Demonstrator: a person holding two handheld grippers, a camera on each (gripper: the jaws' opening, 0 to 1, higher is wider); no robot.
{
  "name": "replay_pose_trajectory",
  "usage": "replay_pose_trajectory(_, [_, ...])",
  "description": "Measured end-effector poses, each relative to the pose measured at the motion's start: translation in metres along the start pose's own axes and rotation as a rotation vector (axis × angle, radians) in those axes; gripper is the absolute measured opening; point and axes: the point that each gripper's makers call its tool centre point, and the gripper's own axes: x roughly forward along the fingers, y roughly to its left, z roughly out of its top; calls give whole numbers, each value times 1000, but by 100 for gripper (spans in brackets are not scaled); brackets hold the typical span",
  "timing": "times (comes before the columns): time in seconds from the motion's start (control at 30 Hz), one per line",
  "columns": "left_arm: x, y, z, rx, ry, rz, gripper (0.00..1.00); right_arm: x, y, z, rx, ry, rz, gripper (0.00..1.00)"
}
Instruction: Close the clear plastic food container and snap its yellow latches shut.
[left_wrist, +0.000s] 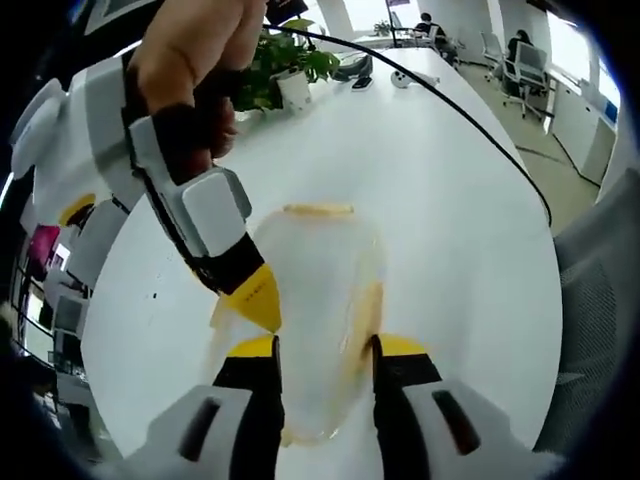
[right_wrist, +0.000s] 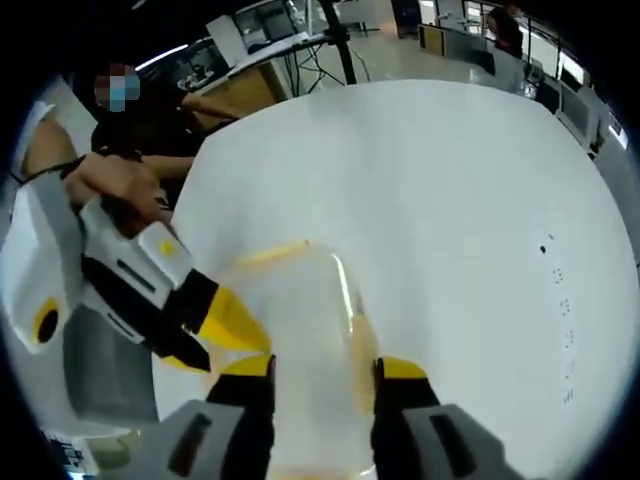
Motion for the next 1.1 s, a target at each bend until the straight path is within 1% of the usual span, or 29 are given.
replay_pose_trajectory(0.07, [0, 1, 0, 2, 0, 8, 30, 1, 0, 0, -5, 26, 2, 34])
replay_pose_trajectory(0.1, [0, 1, 0, -5, 4, 13, 28, 1, 0, 0, 0, 30, 8, 34])
replay_pose_trajectory(0.13, [0, 9, -8, 52, 56, 66, 28, 1, 0, -4, 16, 46, 13, 33])
replay_pose_trajectory(0.17, [5, 1, -6, 26, 36, 51, 28, 3, -1, -2, 8, 31, 22, 33])
replay_pose_trajectory(0.23, [1, 4, -5, -4, 27, 51, 28, 2, -2, -2, 4, 23, 26, 33])
replay_pose_trajectory(0.3, [-2, 4, -3, 6, -7, 51, 28, 2, -3, -3, 9, 19, 45, 33])
replay_pose_trajectory(0.33, [-1, 4, -4, -8, -6, 50, 28, 3, -3, -2, 10, 21, 50, 33])
replay_pose_trajectory(0.43, [0, 3, -2, 3, 11, 42, 28, 2, -1, -2, 10, 29, 59, 33])
replay_pose_trajectory(0.73, [0, 2, -2, -1, 0, 41, 30, 1, -1, -3, 18, 26, 47, 34])
replay_pose_trajectory(0.77, [0, 2, -2, -2, -2, 42, 30, 1, -1, -3, 10, 23, 44, 34])
replay_pose_trajectory(0.93, [-1, 2, -1, -18, -5, 33, 31, -1, -1, -3, 25, -8, 48, 36])
replay_pose_trajectory(1.0, [-1, 1, -1, -3, -8, 37, 32, -2, -1, -3, 33, -20, 44, 36])
replay_pose_trajectory(1.1, [-2, 2, 1, -12, -20, 32, 34, -4, 0, -2, 33, -67, 26, 37])
